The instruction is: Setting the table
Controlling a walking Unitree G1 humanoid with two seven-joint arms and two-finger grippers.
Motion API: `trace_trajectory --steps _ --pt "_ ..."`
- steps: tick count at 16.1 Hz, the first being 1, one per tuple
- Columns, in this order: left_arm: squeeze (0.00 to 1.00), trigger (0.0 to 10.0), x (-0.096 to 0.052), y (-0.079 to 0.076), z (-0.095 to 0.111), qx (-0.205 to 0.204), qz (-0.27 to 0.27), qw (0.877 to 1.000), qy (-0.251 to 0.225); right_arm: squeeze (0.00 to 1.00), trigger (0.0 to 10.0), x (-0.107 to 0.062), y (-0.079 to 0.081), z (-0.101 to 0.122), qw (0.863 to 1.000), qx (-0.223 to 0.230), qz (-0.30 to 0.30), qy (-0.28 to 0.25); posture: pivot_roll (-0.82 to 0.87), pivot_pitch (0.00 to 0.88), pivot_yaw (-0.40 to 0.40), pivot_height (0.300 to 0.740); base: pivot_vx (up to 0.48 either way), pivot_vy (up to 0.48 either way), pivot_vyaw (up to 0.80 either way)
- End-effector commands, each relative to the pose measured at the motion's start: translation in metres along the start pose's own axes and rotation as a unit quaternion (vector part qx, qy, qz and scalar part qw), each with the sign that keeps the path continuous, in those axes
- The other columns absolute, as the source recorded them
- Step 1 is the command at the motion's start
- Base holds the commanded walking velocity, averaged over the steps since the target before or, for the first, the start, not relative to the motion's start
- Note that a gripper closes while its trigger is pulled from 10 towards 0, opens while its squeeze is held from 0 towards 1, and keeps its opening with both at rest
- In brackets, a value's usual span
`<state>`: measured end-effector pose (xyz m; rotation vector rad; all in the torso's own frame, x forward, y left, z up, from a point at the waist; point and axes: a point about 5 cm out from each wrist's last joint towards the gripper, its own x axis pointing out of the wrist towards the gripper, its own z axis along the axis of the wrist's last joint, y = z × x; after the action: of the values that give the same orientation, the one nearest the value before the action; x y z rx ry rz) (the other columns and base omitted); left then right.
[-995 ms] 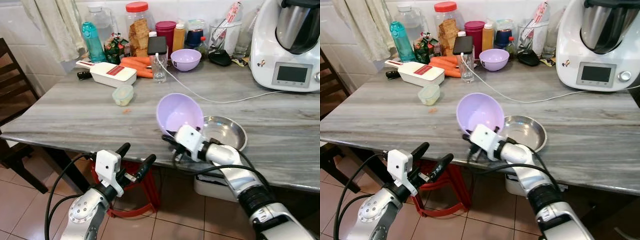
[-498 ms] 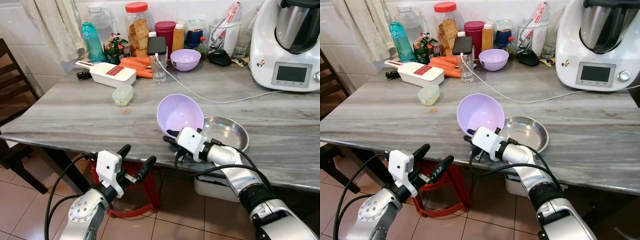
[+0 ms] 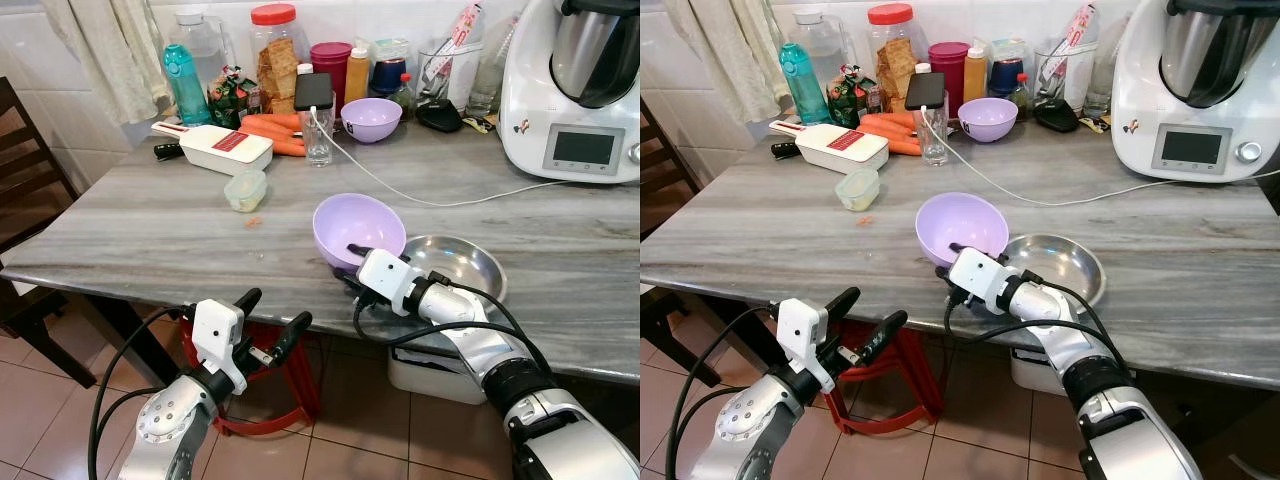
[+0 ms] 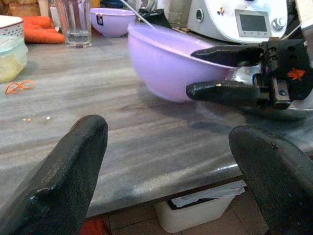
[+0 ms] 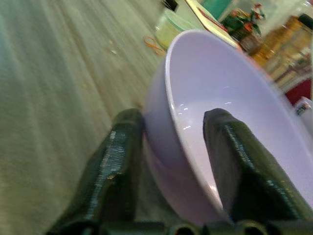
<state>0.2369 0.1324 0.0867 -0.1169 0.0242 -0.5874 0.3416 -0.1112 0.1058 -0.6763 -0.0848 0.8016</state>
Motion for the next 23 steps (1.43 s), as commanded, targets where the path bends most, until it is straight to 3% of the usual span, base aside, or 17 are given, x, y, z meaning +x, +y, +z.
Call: trace_trajectory --steps 1,5,11,15,16,18,20,21,23 --pt "0.00 10.0 0.002 0.002 0.002 0.007 -0.003 1.000 0.003 1.00 10.0 0.003 -0.011 0.005 1.000 -0.018 -0.020 -0.001 -0.04 0.000 0.110 0.740 0.000 0.000 0.00" --pt "0.00 10.0 0.005 0.002 0.003 0.006 -0.007 1.000 0.002 1.00 10.0 0.005 -0.016 0.008 0.999 -0.024 -0.035 -0.004 -0.05 0.000 0.114 0.740 0.000 0.000 0.00" --pt "0.00 10.0 0.007 0.001 0.003 0.006 -0.006 1.000 0.002 1.00 10.0 0.002 -0.032 0.032 0.994 -0.022 -0.088 -0.064 -0.05 0.000 0.115 0.740 0.000 0.000 0.00" --pt "0.00 10.0 0.008 -0.002 0.005 0.005 -0.008 1.000 -0.004 1.00 10.0 -0.025 -0.044 0.042 0.977 -0.004 -0.198 -0.074 -0.06 0.000 0.109 0.740 0.000 0.000 0.00" --pt "0.00 10.0 0.008 -0.002 0.005 0.005 -0.008 1.000 -0.004 1.00 10.0 -0.033 -0.046 0.039 0.973 -0.006 -0.221 -0.063 -0.07 0.000 0.111 0.740 0.000 0.000 0.00" --pt "0.00 10.0 0.010 -0.003 0.004 0.003 -0.014 1.000 -0.004 1.00 10.0 -0.068 -0.052 0.015 0.945 0.056 -0.321 0.015 -0.09 0.000 0.115 0.740 0.000 0.000 0.00" --pt "0.00 10.0 0.011 -0.003 0.004 0.002 -0.016 1.000 -0.004 1.00 10.0 -0.088 -0.047 -0.003 0.931 0.090 -0.345 0.078 -0.10 0.000 0.125 0.740 0.000 0.000 0.00" --pt "0.00 10.0 0.013 -0.002 0.004 0.002 -0.019 1.000 -0.002 1.00 10.0 -0.096 -0.048 -0.012 0.919 0.126 -0.358 0.109 -0.10 0.000 0.127 0.740 0.000 0.000 0.00" --pt "0.00 10.0 0.015 -0.001 0.003 0.001 -0.020 1.000 -0.001 0.97 10.0 -0.098 -0.047 -0.014 0.911 0.152 -0.362 0.124 -0.11 0.000 0.129 0.740 0.000 0.000 0.00"
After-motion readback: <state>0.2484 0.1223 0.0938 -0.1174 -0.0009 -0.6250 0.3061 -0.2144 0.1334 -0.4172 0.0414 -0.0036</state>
